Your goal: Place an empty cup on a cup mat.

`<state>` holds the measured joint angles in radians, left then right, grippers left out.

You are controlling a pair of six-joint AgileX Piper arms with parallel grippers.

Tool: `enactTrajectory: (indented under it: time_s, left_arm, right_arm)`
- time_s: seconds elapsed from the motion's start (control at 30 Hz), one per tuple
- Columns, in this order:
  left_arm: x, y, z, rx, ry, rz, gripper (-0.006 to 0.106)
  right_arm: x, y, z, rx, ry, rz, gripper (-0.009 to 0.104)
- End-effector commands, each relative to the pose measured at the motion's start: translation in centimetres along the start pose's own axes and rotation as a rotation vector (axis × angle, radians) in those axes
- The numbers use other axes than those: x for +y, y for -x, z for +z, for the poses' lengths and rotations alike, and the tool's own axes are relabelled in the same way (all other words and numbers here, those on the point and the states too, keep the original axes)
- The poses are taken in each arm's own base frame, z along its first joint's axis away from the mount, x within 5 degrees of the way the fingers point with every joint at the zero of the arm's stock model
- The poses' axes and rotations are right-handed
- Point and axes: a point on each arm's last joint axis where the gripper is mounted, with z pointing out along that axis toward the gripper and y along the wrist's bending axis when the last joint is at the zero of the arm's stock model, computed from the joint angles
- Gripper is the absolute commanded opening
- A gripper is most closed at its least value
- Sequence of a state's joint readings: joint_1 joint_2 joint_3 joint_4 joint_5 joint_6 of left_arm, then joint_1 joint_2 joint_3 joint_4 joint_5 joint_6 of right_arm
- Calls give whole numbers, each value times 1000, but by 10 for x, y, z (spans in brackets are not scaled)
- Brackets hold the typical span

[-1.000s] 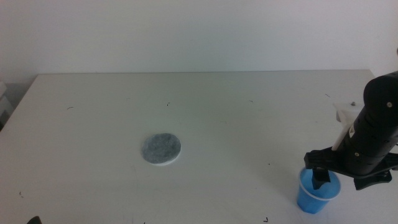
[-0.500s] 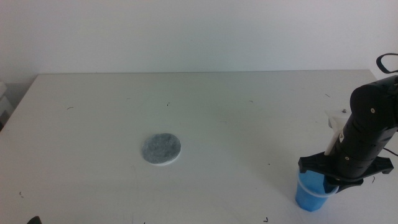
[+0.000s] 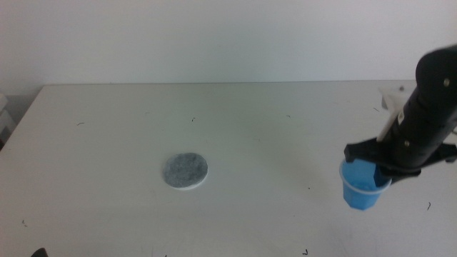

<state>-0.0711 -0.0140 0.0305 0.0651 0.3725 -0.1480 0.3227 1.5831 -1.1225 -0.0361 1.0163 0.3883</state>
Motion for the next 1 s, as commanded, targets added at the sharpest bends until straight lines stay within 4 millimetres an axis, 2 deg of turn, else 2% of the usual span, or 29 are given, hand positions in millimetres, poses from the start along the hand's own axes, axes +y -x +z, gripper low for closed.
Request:
enactTrajectory:
  time_s: [0.0, 0.17, 0.33, 0.57, 0.77, 0.97]
  left_arm:
    - [-1, 8, -2, -84, -11, -11, 105]
    - [-1, 8, -2, -84, -11, -11, 105]
    - [-1, 8, -2, -84, -11, -11, 105]
    - [-1, 8, -2, -84, -11, -11, 105]
    - [-1, 8, -2, -84, -11, -11, 105]
    - [-1, 8, -2, -84, -11, -11, 105]
  right_arm:
    - [5, 8, -39, -86, 17, -47, -1]
    - [22, 22, -73, -154, 51, -92, -1]
    - [49, 41, -90, -159, 74, -131, -1]
    - [103, 66, -87, -158, 116, -212, -1]
    - [150, 80, -67, -143, 188, -231, -1]
    - [195, 91, -60, -192, 263, -259, 0]
